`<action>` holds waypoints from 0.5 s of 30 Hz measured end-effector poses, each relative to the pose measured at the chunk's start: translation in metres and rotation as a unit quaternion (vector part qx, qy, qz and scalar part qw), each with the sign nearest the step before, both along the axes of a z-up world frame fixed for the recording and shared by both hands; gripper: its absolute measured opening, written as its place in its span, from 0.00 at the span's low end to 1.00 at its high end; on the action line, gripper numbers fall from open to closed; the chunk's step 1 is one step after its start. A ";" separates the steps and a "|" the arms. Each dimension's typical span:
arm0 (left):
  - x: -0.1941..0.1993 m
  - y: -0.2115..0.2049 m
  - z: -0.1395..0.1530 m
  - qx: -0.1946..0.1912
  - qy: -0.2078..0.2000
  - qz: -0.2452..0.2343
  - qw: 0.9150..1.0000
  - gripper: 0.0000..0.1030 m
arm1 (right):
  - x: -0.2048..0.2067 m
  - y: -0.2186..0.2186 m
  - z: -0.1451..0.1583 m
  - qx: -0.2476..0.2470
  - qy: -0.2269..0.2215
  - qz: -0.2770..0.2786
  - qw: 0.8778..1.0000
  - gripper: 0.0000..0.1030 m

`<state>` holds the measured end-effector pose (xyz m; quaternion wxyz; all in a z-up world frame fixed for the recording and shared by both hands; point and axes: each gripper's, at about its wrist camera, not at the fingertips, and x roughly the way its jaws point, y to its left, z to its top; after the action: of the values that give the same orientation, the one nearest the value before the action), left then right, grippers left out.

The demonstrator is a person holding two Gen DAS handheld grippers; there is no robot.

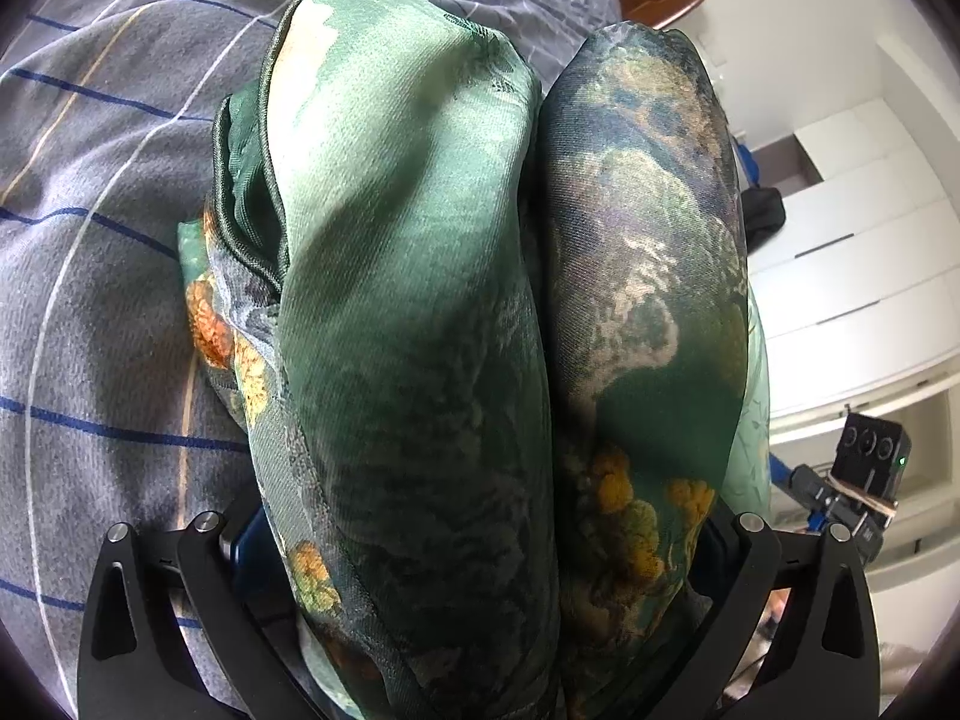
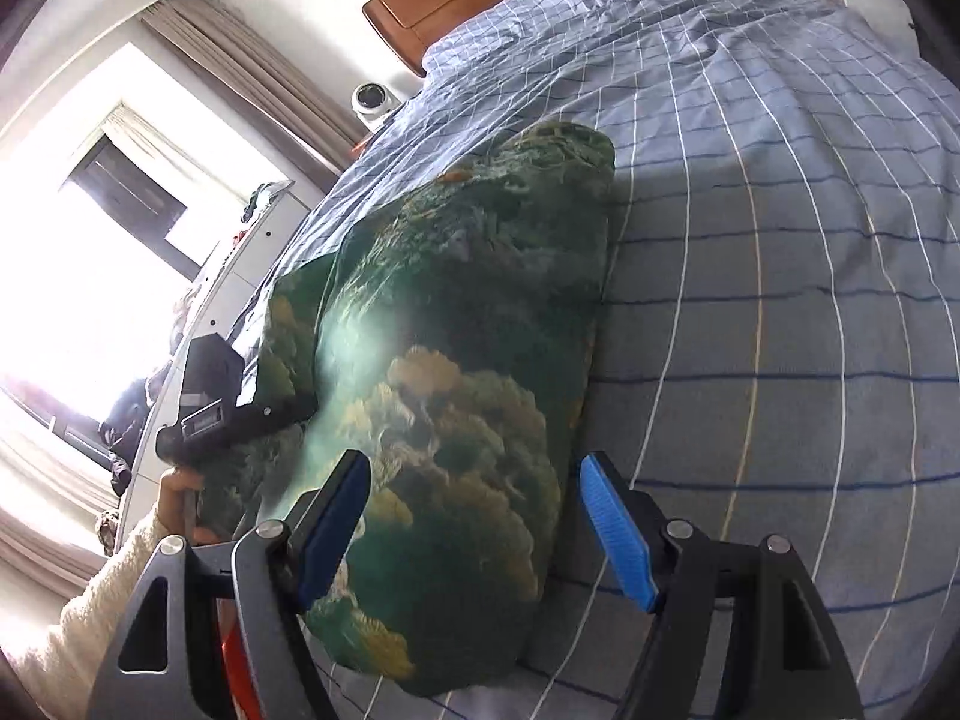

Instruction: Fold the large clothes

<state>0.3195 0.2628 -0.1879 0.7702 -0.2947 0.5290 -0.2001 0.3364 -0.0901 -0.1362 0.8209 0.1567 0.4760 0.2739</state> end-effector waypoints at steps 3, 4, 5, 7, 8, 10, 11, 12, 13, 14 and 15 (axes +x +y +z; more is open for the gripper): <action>-0.001 0.000 0.000 0.000 0.000 0.000 1.000 1.00 | 0.001 -0.002 -0.002 -0.008 0.003 -0.002 1.000 0.72; -0.002 0.001 0.000 -0.001 -0.001 0.000 1.000 1.00 | 0.002 -0.004 -0.003 -0.007 0.007 -0.003 1.000 0.72; -0.003 0.001 0.000 -0.002 -0.001 0.000 1.000 1.00 | 0.003 -0.006 -0.005 -0.002 0.012 -0.002 1.000 0.72; -0.005 0.002 0.000 -0.003 -0.003 0.001 1.000 1.00 | 0.007 -0.008 -0.010 0.009 0.019 0.003 1.000 0.72; -0.006 0.003 0.000 -0.003 -0.003 0.002 1.000 1.00 | 0.009 -0.008 -0.013 0.011 0.022 0.006 1.000 0.72; -0.007 0.004 0.000 -0.004 -0.004 0.002 1.000 1.00 | 0.014 -0.007 -0.017 0.016 0.030 0.009 0.999 0.72; -0.007 0.004 0.000 -0.004 -0.004 0.002 1.000 1.00 | 0.017 -0.006 -0.020 0.024 0.037 0.012 0.999 0.72; -0.006 0.004 0.000 -0.004 -0.004 0.002 1.000 1.00 | 0.020 -0.004 -0.024 0.035 0.045 0.019 0.998 0.72; -0.007 0.005 0.000 -0.004 -0.004 0.002 1.000 1.00 | 0.022 -0.001 -0.027 0.041 0.052 0.027 0.997 0.72; -0.007 0.005 0.000 -0.004 -0.004 0.002 1.000 1.00 | 0.025 0.004 -0.031 0.043 0.059 0.034 0.997 0.73; -0.006 0.004 0.000 -0.004 -0.004 0.002 1.000 1.00 | 0.027 0.007 -0.034 0.044 0.062 0.038 0.996 0.77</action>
<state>0.3134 0.2670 -0.1879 0.7713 -0.2981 0.5249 -0.2018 0.3636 -0.0833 -0.1699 0.7708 0.1914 0.5192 0.3158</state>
